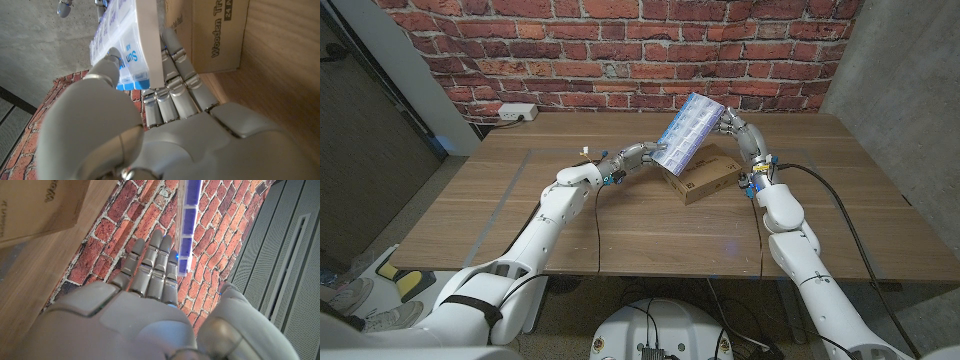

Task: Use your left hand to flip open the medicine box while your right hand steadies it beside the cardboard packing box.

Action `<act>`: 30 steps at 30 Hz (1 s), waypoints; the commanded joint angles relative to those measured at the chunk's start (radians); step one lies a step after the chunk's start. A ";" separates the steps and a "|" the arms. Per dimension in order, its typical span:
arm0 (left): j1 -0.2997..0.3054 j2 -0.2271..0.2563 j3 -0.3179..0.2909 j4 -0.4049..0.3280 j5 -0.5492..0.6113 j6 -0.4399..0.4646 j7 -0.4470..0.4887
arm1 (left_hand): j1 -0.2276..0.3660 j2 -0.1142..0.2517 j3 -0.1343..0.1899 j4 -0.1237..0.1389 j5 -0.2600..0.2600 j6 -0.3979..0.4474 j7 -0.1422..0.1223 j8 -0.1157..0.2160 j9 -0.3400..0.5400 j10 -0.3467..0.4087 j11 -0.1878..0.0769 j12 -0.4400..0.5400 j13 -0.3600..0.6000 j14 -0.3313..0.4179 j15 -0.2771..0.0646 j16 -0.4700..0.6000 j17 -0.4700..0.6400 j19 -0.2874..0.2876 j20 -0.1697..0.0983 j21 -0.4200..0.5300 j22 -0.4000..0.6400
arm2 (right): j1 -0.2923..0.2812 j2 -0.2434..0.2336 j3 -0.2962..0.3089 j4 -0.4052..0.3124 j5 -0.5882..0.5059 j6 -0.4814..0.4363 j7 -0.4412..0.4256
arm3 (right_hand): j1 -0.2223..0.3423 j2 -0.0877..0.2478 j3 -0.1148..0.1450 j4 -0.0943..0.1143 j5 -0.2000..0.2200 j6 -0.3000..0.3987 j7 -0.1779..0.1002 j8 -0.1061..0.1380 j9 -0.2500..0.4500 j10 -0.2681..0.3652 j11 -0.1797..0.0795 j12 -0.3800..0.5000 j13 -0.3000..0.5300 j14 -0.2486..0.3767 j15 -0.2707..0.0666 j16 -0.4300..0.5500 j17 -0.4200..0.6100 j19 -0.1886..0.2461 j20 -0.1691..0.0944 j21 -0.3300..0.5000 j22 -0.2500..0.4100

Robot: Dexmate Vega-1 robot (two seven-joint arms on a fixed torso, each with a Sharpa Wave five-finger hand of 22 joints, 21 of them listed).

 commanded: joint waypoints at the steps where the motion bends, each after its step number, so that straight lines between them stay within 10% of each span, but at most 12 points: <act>1: 0.006 0.005 -0.001 -0.012 -0.014 -0.012 0.008 | 0.088 0.081 0.059 0.017 0.006 0.047 0.035 -0.001 0.002 0.069 -0.059 -0.004 0.004 0.042 -0.040 0.003 0.044 -0.002 -0.039 0.010 0.001 | 0.016 0.011 0.001 0.027 0.011 -0.005 0.013 | -0.009 -0.001 0.000 -0.002 -0.003 -0.005 0.001 -0.003 0.000 -0.002 0.001 -0.007 -0.001 -0.004 -0.001 -0.007 -0.003 0.006 0.008 -0.003 0.000; 30: 0.015 0.111 0.055 -0.182 0.017 0.128 0.028 | 0.088 0.081 0.067 0.017 0.007 0.048 0.038 -0.009 0.011 0.071 -0.055 -0.009 0.010 0.043 -0.041 0.003 0.048 -0.005 -0.040 0.023 0.001 | 0.029 -0.017 0.031 0.046 0.114 -0.114 0.103 | -0.025 -0.028 -0.021 -0.027 -0.002 -0.144 0.035 -0.049 -0.037 -0.151 0.037 -0.092 -0.061 -0.097 0.035 -0.085 -0.075 -0.021 0.005 -0.033 -0.017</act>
